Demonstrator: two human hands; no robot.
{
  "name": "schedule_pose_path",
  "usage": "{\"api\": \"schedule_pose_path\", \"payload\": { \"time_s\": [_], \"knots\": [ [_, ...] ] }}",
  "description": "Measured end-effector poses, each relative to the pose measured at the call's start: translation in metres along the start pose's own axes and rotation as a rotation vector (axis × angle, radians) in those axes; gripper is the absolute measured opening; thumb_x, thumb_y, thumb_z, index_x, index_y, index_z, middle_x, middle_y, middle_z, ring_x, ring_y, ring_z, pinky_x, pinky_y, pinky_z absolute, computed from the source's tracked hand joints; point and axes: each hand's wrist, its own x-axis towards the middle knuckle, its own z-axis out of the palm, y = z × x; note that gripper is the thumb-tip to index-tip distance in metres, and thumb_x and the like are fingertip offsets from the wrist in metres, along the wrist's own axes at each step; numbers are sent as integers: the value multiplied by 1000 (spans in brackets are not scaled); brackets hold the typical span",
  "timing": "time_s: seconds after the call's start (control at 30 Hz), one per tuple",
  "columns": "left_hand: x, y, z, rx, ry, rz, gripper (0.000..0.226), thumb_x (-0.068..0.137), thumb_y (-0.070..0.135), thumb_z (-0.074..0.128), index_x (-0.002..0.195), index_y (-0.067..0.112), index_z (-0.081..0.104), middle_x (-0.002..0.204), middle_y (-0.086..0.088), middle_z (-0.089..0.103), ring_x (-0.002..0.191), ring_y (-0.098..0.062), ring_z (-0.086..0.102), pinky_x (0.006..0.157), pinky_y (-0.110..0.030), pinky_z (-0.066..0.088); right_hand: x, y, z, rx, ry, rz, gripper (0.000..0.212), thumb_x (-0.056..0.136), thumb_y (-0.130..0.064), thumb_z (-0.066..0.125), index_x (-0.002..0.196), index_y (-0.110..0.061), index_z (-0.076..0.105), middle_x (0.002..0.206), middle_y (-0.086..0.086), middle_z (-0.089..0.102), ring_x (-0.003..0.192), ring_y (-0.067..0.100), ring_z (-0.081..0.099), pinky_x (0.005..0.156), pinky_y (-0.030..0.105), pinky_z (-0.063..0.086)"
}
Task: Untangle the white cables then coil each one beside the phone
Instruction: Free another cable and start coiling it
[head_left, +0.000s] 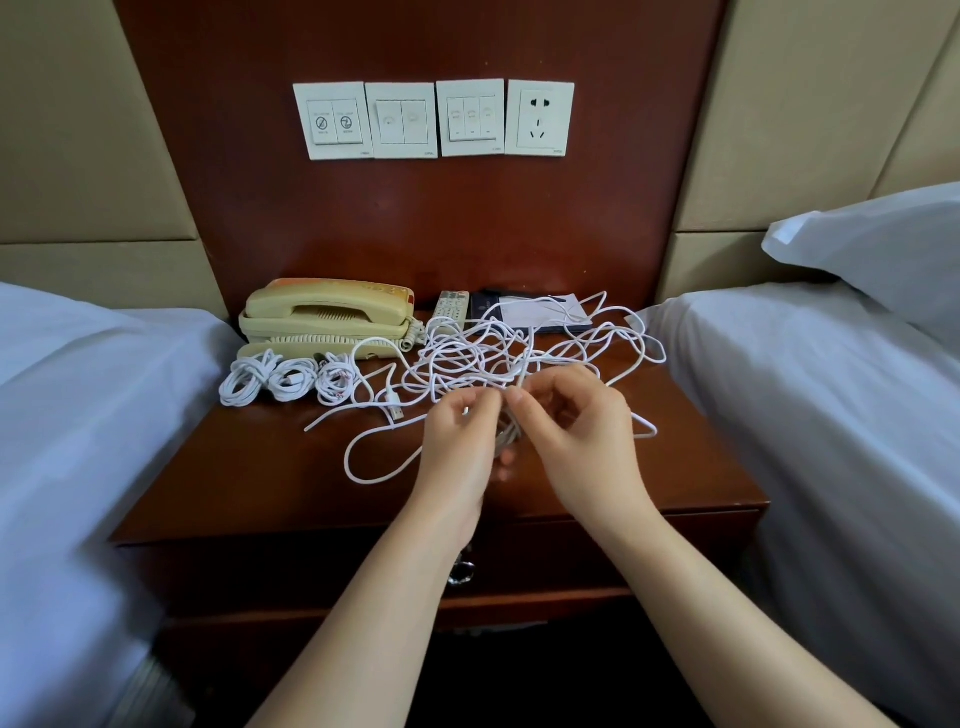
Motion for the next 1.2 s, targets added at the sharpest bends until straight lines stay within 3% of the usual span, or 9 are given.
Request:
{"api": "schedule_pose_path", "payload": {
  "time_s": [0.13, 0.3, 0.43, 0.53, 0.63, 0.77, 1.0, 1.2],
  "knots": [
    [4, -1, -1, 92, 20, -8, 26, 95, 15, 43, 94, -3, 63, 58, -4, 54, 42, -11, 46, 41, -21, 34, -2, -2, 1, -92, 31, -97, 18, 86, -9, 66, 76, -24, 60, 73, -5, 57, 65, 10, 56, 61, 18, 43],
    [5, -1, -1, 145, 26, 21, 22, 95, 15, 44, 84, 5, 61, 54, -4, 55, 43, -12, 49, 43, -23, 38, 0, 0, -1, -213, 47, -171, 11, 86, -5, 62, 81, -14, 64, 76, -7, 56, 66, 7, 52, 64, 9, 38],
    [5, -2, -1, 231, 49, 97, 21, 94, 16, 46, 84, 7, 61, 58, -5, 57, 41, -12, 51, 42, -22, 38, 0, 1, 1, -225, 72, -176, 11, 86, -1, 61, 91, -8, 68, 80, -4, 64, 74, 9, 58, 68, 15, 42],
    [2, -2, 4, 157, 58, 84, 19, 96, 16, 45, 87, 9, 60, 64, -6, 58, 42, -12, 51, 43, -24, 39, 1, -2, -1, -182, 62, -121, 16, 85, -1, 63, 97, -10, 69, 77, -8, 65, 72, 7, 61, 67, 8, 43],
    [0, -2, 5, 35, 64, 86, 19, 97, 12, 41, 85, 11, 57, 66, -8, 56, 45, -15, 50, 44, -25, 37, 3, -3, -5, -180, 56, -150, 13, 83, 0, 63, 88, -11, 70, 72, -12, 60, 70, 8, 59, 63, 7, 43],
    [-3, -1, 7, 33, 84, 115, 22, 97, 8, 35, 87, 9, 54, 64, -8, 55, 42, -13, 49, 43, -25, 37, 7, -1, -8, -231, -27, -125, 13, 80, -1, 64, 77, -13, 68, 78, -4, 56, 63, 14, 57, 59, 18, 42],
    [-4, -5, 8, 164, 100, 166, 27, 98, 10, 34, 82, 19, 54, 83, -15, 59, 55, -18, 53, 41, -22, 39, 14, -4, -17, -377, -195, -122, 12, 84, 0, 61, 80, -8, 69, 85, 0, 53, 67, 11, 49, 63, 11, 37],
    [-4, -2, 4, 158, 32, 181, 28, 101, 13, 36, 80, 13, 55, 73, -7, 57, 48, -11, 51, 45, -26, 41, 15, -5, -25, -399, -331, -229, 8, 84, -6, 65, 86, -11, 71, 87, -5, 49, 71, 10, 49, 64, 19, 38]
  ]
}}
